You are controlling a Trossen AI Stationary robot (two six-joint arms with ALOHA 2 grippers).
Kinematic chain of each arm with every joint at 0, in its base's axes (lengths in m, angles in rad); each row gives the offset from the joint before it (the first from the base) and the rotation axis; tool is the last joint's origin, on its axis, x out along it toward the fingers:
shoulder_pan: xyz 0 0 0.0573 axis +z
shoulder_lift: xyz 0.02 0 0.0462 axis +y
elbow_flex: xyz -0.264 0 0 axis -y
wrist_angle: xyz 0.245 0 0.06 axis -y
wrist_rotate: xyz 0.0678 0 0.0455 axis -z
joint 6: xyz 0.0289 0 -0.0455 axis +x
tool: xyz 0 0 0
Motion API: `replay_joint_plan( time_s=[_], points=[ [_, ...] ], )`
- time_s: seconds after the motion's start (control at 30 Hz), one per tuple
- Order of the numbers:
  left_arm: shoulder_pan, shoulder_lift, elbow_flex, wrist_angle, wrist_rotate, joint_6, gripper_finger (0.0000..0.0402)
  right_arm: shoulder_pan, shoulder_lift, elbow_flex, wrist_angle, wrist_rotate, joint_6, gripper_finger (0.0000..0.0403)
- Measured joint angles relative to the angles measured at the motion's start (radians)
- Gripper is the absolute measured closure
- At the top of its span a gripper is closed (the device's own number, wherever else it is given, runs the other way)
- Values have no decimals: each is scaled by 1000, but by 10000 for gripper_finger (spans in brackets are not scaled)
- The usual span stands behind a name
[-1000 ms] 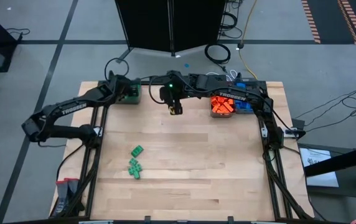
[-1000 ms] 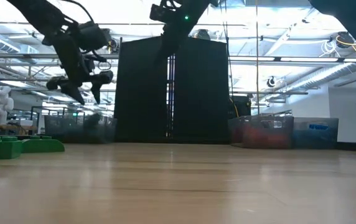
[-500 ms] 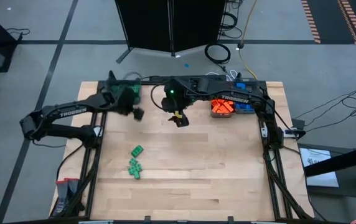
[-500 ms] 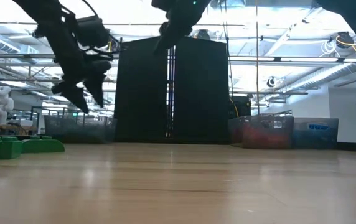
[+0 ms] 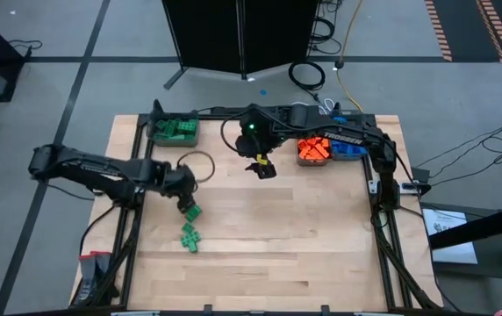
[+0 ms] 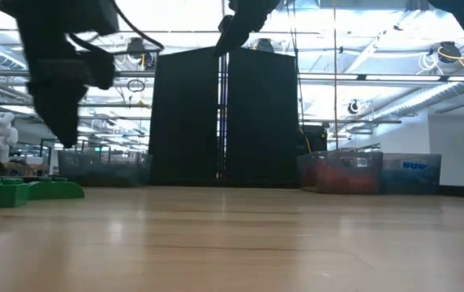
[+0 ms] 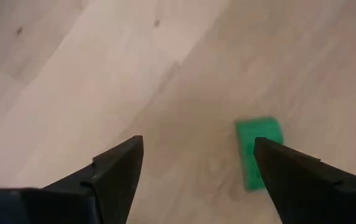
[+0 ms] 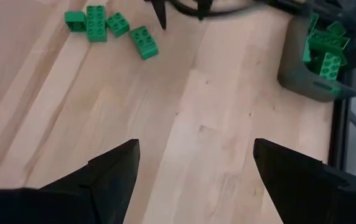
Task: Sort blocks
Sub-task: Put the green game piece into the left black bin
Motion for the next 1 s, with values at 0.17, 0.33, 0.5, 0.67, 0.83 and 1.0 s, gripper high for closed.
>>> replay_joint_plan(
  time_s=[0.17,0.33,0.5,0.67,0.83,1.0],
  points=[
    [-171,0,0,-99,-68,-155,96,13,0,0,-29,-4,4,94],
    [-334,0,0,-138,-68,-326,96,41,3,-6,16,-67,0,94],
    [-483,0,0,-162,-65,-512,96,76,11,-132,290,-161,8,94],
    [-615,-2,0,-182,-64,-673,96,108,13,-370,747,-159,66,94],
    [-705,-2,0,-180,-66,-813,96,149,79,-493,1126,-154,136,94],
    [-747,-1,0,-169,-71,-890,96,179,220,-411,1192,-129,183,94]
  ],
)
